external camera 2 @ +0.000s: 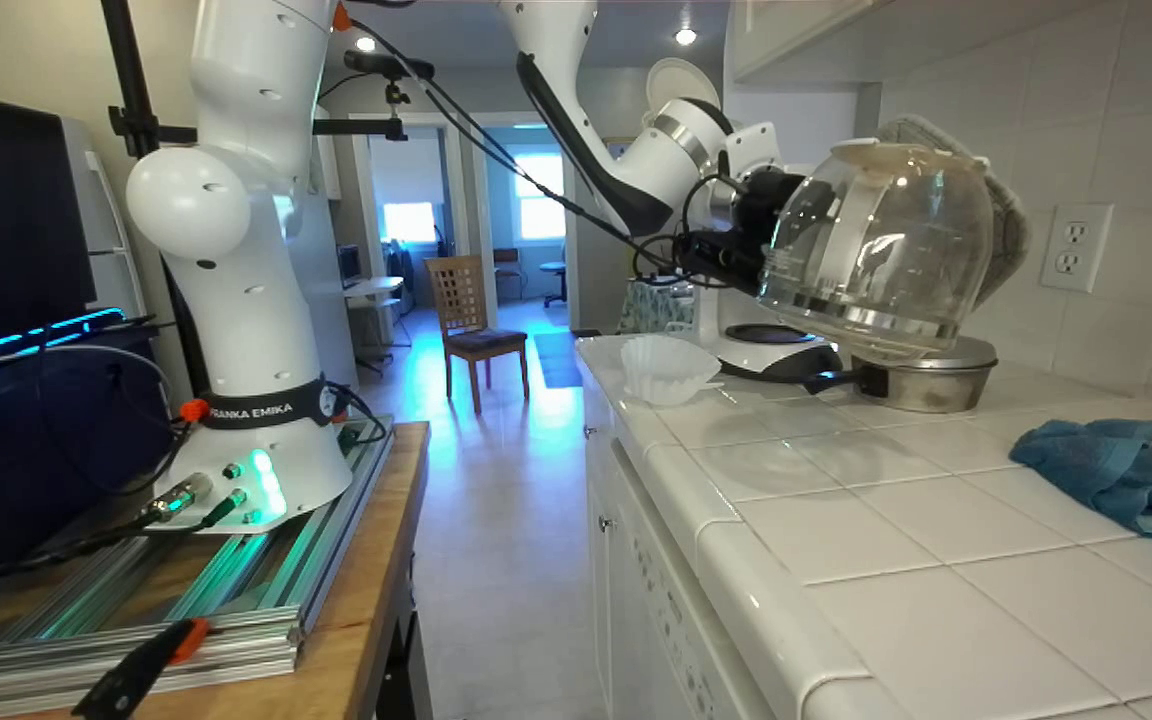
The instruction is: Use the grey mat to pick up the coffee pot
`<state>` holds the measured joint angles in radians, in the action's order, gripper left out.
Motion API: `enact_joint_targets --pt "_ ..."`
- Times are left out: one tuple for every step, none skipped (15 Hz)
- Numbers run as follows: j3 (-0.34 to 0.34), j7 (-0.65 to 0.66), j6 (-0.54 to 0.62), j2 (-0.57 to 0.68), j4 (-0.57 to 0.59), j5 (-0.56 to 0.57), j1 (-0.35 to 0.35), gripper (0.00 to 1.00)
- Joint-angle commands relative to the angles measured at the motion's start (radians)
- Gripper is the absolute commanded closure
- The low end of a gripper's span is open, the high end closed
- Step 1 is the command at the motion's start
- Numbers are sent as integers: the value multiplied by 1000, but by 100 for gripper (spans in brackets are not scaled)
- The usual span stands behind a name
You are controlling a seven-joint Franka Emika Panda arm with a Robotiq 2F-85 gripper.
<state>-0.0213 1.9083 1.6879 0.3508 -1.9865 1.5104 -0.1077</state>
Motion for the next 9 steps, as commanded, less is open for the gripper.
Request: enact_joint_targets --pt "-13 16 15 -37 -42 63 15 100" --pt "-13 19 28 -40 -49 70 17 100" --pt "-12 17 31 -39 -53 76 18 100" --pt "-11 15 41 -40 -62 91 19 100" --pt "-11 16 58 -43 -73 112 22 100" --pt "-11 21 75 -46 -83 125 27 100" --pt "-11 26 85 -47 -91 135 30 100" --pt "-11 34 95 -47 -96 144 33 100" --pt "-10 43 99 -42 -100 151 35 100"
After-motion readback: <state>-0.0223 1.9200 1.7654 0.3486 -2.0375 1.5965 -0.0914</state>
